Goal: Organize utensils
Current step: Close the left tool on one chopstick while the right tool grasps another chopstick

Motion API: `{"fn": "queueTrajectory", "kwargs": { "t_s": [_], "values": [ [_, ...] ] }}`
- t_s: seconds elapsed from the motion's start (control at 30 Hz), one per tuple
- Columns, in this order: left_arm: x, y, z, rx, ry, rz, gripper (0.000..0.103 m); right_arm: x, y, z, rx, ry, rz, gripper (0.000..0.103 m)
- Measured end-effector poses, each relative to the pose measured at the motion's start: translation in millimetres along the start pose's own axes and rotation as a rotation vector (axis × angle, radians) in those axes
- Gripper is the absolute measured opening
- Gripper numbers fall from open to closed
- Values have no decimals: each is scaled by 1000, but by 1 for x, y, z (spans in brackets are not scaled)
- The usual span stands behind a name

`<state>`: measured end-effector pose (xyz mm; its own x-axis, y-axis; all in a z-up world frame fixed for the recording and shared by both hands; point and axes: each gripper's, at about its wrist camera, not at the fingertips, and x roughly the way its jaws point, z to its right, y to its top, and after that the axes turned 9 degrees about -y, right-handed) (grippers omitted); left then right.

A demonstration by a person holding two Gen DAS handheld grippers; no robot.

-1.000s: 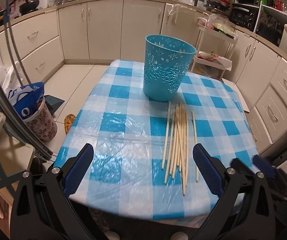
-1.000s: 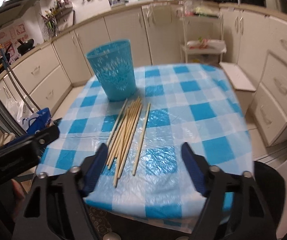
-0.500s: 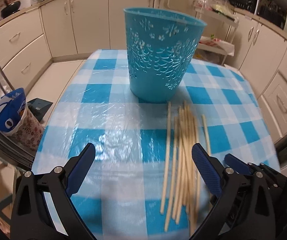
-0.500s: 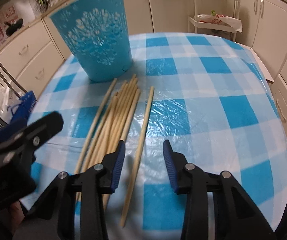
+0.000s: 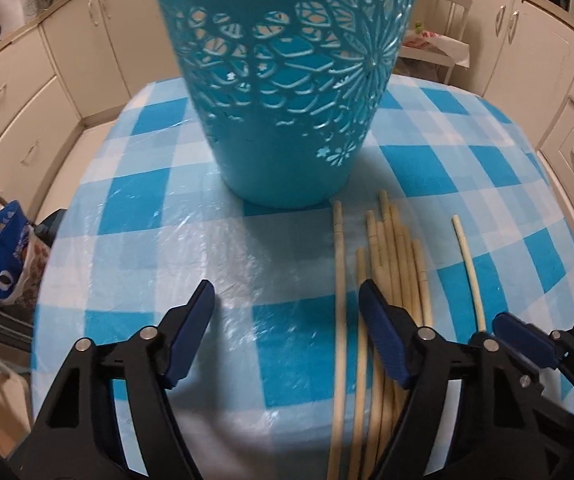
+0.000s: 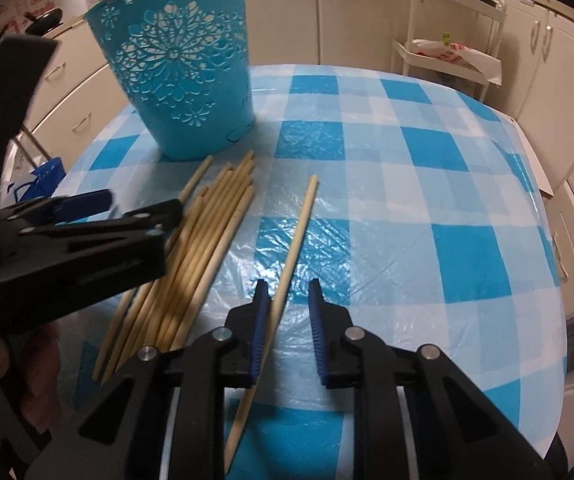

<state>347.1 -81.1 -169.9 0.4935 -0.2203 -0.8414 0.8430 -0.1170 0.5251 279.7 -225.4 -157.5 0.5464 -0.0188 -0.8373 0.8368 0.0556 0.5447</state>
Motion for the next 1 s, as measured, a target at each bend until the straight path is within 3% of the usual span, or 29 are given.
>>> {"fn": "queueTrajectory", "kwargs": {
  "t_s": [0.07,0.1,0.13,0.23,0.4,0.57,0.6,0.67,0.73,0.87,1.0],
  "values": [
    [0,1,-2,-11,-8,7,63,-1,-1,-3,-26,22,2,18],
    [0,1,-4,-23,6,4,48,-1,-1,-4,-41,35,1,18],
    [0,0,-7,-38,19,14,39,-1,-1,-5,-63,52,-4,18],
    [-7,-5,-19,-106,21,46,26,0,2,-2,-54,62,-28,18],
    [-8,-3,-20,-112,24,42,26,7,13,-4,-6,42,-38,20],
    [2,9,-5,-5,41,6,26,12,20,-7,9,24,-27,16],
    [3,12,-2,16,46,1,24,12,20,-9,-12,14,-22,14],
    [4,13,4,61,17,-13,9,13,22,-11,-55,4,-25,8],
    [5,14,12,98,6,-29,5,12,22,-8,-69,26,-44,6],
    [-5,8,2,36,-135,-61,5,8,15,3,-29,79,-74,6],
    [-35,-3,-11,-9,-250,-15,5,3,2,17,63,134,-76,6]
  ]
}}
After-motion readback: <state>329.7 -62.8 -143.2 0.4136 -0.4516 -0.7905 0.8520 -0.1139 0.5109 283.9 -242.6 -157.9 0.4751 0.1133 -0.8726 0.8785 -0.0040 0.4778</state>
